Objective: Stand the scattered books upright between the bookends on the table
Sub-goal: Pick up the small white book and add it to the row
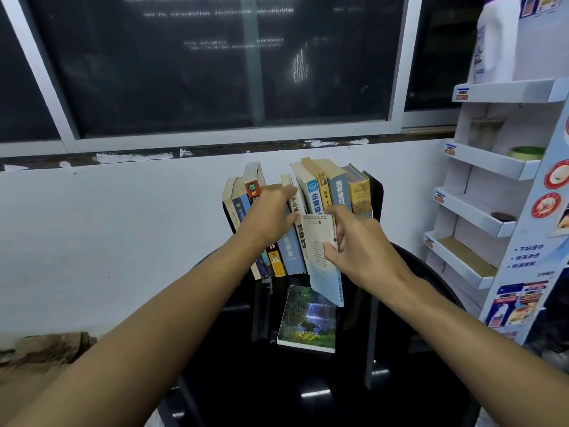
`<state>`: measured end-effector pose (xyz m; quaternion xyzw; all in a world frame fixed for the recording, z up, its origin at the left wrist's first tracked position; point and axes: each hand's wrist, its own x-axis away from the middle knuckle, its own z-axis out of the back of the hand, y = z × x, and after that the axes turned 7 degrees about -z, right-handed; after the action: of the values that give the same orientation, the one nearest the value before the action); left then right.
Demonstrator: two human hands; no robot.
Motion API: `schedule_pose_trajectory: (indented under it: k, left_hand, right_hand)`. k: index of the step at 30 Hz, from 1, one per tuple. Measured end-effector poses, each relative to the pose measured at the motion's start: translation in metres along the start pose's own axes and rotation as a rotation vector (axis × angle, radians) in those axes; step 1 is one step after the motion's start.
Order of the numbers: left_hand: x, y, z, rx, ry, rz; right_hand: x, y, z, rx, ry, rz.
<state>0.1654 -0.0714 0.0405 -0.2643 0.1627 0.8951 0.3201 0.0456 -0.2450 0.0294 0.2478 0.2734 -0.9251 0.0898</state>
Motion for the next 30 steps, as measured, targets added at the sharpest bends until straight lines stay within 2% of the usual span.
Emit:
schedule_pose_trajectory:
  k: [8,19,30]
  left_hand:
    - [0.006,-0.002,-0.002,0.039,0.064,0.043]
    - [0.010,0.004,0.002,0.090,0.064,0.097]
    - [0.012,0.007,0.004,0.100,0.051,0.103]
  right_hand:
    - [-0.015,-0.004,-0.008,0.049,0.036,0.033]
    - [-0.034,-0.001,-0.028,0.147,0.047,0.055]
    - [-0.043,0.017,-0.058,0.068,0.123,0.107]
